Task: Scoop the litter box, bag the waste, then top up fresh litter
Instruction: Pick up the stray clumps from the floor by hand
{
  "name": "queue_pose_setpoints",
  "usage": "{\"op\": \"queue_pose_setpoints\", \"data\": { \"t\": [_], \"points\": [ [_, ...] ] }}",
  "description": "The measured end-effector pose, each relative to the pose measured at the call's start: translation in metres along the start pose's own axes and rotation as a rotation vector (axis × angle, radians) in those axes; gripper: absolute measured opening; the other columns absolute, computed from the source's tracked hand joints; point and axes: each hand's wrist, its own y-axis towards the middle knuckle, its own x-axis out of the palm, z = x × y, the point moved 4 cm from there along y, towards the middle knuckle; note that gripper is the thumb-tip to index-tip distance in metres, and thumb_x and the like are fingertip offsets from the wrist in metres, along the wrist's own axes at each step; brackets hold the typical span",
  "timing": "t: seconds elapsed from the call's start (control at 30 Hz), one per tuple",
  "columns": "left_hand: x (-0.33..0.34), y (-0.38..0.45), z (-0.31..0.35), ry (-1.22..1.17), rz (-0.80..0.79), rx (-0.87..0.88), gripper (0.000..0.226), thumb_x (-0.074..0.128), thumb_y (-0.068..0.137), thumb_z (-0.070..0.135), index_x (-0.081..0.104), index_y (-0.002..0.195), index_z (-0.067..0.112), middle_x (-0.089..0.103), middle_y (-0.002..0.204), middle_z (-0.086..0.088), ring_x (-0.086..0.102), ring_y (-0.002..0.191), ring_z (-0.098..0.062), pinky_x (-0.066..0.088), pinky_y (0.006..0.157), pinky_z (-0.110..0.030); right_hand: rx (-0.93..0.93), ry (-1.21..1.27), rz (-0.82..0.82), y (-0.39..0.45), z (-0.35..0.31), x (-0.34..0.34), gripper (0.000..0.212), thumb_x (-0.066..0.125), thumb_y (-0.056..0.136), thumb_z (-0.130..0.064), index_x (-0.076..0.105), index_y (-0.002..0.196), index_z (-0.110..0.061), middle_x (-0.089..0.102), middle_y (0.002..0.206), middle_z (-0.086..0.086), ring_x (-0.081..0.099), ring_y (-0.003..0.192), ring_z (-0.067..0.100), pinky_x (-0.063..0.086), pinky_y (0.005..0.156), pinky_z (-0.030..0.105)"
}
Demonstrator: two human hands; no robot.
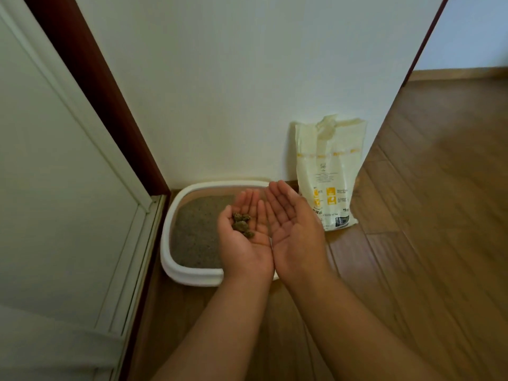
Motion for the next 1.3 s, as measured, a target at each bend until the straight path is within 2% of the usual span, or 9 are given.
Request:
{"op": "queue_pose_setpoints", "data": {
  "t": [0.23, 0.47, 0.73, 0.87, 0.97, 1.17, 1.3],
  "points": [
    [0.025, -0.002, 0.010, -0.023, 0.027, 0.018, 0.041, 0.046, 0.107, 0.028, 0.073, 0.119, 0.000, 0.076, 0.118, -0.019, 0.073, 0.114, -0.030, 0.051, 0.110, -0.042, 0.028, 0.041, 0.021, 0.003, -0.010, 0.020, 0.030, 0.058, 0.100, -0.013, 0.066, 0.125, 0.002, 0.074, 0.117, 0.018, 0.072, 0.110, 0.027, 0.059, 0.094, 0.034],
    [0.117, -0.057, 0.029, 0.036, 0.116, -0.006, 0.035, 0.046, 0.105, 0.018, 0.076, 0.110, 0.000, 0.077, 0.116, -0.018, 0.075, 0.110, -0.028, 0.055, 0.105, -0.039, 0.071, 0.057, 0.088, -0.032, -0.074, 0.094, 0.030, 0.056, 0.101, -0.013, 0.066, 0.125, 0.003, 0.073, 0.118, 0.019, 0.072, 0.111, 0.027, 0.053, 0.102, 0.040],
    [0.329, -0.170, 0.073, 0.057, 0.083, -0.037, 0.036, 0.046, 0.106, 0.021, 0.077, 0.105, 0.002, 0.078, 0.112, -0.016, 0.076, 0.108, -0.026, 0.058, 0.098, -0.036, 0.032, 0.070, 0.099, -0.105, -0.226, 0.271, 0.032, 0.055, 0.101, -0.011, 0.064, 0.128, 0.002, 0.072, 0.123, 0.018, 0.069, 0.117, 0.028, 0.048, 0.109, 0.043],
    [0.437, -0.235, 0.090, 0.054, 0.026, -0.044, 0.037, 0.047, 0.106, 0.024, 0.075, 0.113, 0.001, 0.076, 0.118, -0.018, 0.072, 0.117, -0.030, 0.052, 0.110, -0.041, 0.010, 0.049, 0.106, -0.153, -0.312, 0.360, 0.031, 0.055, 0.101, -0.009, 0.064, 0.129, 0.000, 0.072, 0.122, 0.016, 0.071, 0.114, 0.027, 0.051, 0.106, 0.041],
    [0.506, -0.287, 0.093, 0.084, -0.004, -0.053, 0.036, 0.050, 0.105, 0.023, 0.074, 0.117, 0.000, 0.075, 0.120, -0.018, 0.072, 0.117, -0.031, 0.050, 0.113, -0.044, -0.013, 0.058, 0.124, -0.193, -0.372, 0.413, 0.030, 0.056, 0.100, -0.007, 0.065, 0.127, -0.001, 0.073, 0.120, 0.016, 0.072, 0.111, 0.026, 0.055, 0.101, 0.039],
    [0.607, -0.388, 0.073, 0.107, -0.095, -0.092, 0.041, 0.047, 0.106, 0.028, 0.072, 0.122, -0.001, 0.075, 0.121, -0.019, 0.072, 0.116, -0.033, 0.050, 0.112, -0.045, -0.088, 0.102, 0.088, -0.273, -0.484, 0.467, 0.029, 0.057, 0.101, -0.014, 0.067, 0.126, -0.003, 0.075, 0.117, 0.012, 0.074, 0.106, 0.023, 0.061, 0.088, 0.031],
    [0.641, -0.440, 0.039, 0.121, -0.170, -0.152, 0.042, 0.048, 0.105, 0.028, 0.072, 0.123, -0.001, 0.074, 0.123, -0.020, 0.072, 0.117, -0.034, 0.050, 0.112, -0.046, -0.173, 0.086, 0.070, -0.313, -0.542, 0.466, 0.030, 0.055, 0.102, -0.014, 0.066, 0.127, -0.003, 0.075, 0.118, 0.013, 0.073, 0.109, 0.024, 0.060, 0.091, 0.033]
  ]
}}
